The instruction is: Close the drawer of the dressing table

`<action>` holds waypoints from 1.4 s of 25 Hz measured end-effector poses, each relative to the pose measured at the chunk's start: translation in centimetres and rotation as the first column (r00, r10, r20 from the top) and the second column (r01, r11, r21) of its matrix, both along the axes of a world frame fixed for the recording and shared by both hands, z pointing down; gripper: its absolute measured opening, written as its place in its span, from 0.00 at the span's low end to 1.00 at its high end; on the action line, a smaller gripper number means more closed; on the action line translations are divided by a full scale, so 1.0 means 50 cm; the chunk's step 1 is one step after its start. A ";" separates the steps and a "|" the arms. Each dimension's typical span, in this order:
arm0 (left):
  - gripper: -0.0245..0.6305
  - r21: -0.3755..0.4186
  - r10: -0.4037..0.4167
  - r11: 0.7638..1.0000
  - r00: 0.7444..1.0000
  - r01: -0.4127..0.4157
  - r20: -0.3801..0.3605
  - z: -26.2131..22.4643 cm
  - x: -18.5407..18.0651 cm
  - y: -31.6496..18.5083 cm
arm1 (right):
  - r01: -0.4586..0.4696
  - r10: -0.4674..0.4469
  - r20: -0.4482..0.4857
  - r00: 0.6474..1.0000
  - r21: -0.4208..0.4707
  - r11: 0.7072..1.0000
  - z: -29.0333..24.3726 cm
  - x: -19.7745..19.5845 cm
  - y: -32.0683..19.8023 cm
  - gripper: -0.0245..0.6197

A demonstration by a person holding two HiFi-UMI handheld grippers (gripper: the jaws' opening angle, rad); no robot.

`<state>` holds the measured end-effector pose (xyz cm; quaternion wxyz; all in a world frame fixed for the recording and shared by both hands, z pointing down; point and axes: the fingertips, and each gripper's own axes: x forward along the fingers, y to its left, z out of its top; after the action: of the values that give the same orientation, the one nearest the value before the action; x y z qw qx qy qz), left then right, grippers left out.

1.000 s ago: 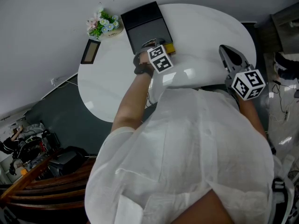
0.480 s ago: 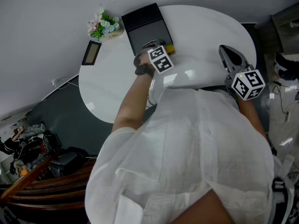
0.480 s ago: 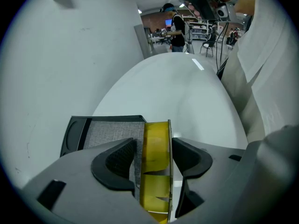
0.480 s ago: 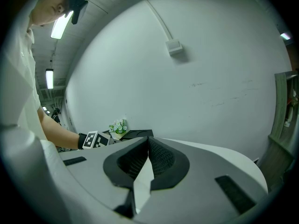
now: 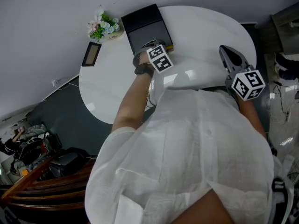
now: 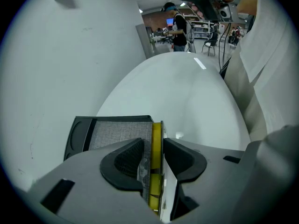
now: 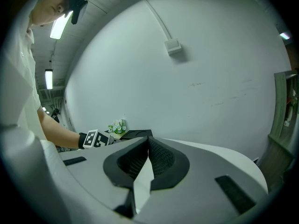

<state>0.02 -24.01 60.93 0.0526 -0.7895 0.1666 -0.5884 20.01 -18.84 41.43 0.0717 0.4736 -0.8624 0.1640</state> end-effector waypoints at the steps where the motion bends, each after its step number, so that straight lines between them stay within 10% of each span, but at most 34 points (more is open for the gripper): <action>1: 0.28 0.003 -0.002 1.000 1.000 0.002 0.000 -0.001 0.000 -0.002 | 0.000 0.000 0.000 1.000 0.000 1.000 0.000 0.000 -0.001 0.05; 35: 0.19 -0.004 -0.036 0.999 0.997 0.035 -0.073 -0.009 -0.002 -0.017 | 0.002 -0.002 0.003 1.000 0.008 1.000 -0.006 -0.010 -0.013 0.05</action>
<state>-0.07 -24.87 60.45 0.0348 -0.8074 0.1814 -0.5603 19.53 -19.48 41.15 0.0688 0.4726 -0.8636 0.1613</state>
